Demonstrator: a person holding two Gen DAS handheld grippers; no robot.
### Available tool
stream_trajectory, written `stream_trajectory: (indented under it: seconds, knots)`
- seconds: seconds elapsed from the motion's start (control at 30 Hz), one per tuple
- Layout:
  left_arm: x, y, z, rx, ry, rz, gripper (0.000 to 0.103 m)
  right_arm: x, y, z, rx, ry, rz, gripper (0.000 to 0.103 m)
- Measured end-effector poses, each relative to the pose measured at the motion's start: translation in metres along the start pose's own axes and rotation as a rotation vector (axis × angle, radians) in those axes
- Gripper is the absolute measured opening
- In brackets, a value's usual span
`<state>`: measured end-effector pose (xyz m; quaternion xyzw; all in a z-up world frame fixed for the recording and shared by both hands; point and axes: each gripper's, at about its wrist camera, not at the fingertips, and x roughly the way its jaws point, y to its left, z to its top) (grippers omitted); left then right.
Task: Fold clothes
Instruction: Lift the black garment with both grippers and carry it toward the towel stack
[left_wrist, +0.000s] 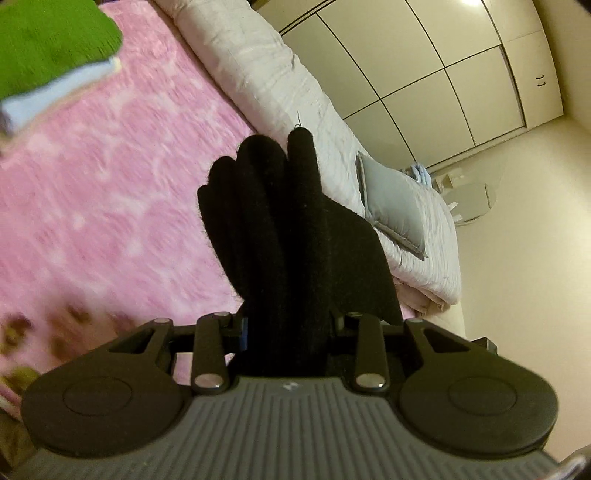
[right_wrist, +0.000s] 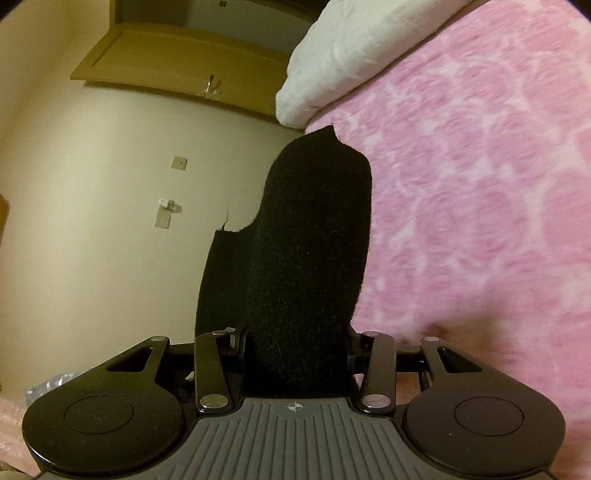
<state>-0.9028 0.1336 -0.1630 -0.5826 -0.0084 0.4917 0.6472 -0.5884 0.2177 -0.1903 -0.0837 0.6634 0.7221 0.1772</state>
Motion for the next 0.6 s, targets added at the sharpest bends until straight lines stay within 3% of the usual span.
stream_trajectory:
  seconds: [0.23,0.47,0.6]
  knots:
    - [-0.087,0.110,0.129,0.020,0.032,-0.007,0.030,0.130,0.061,-0.023,0.021,-0.026,0.001,0.043]
    - [-0.123,0.200,0.252,0.042,0.008,0.044,0.030,0.287,0.101,0.011,0.011,-0.031,-0.005,0.043]
    - [-0.113,0.243,0.308,0.028,-0.011,0.064,0.030,0.357,0.107,0.030,0.001,-0.045,-0.030,0.043]
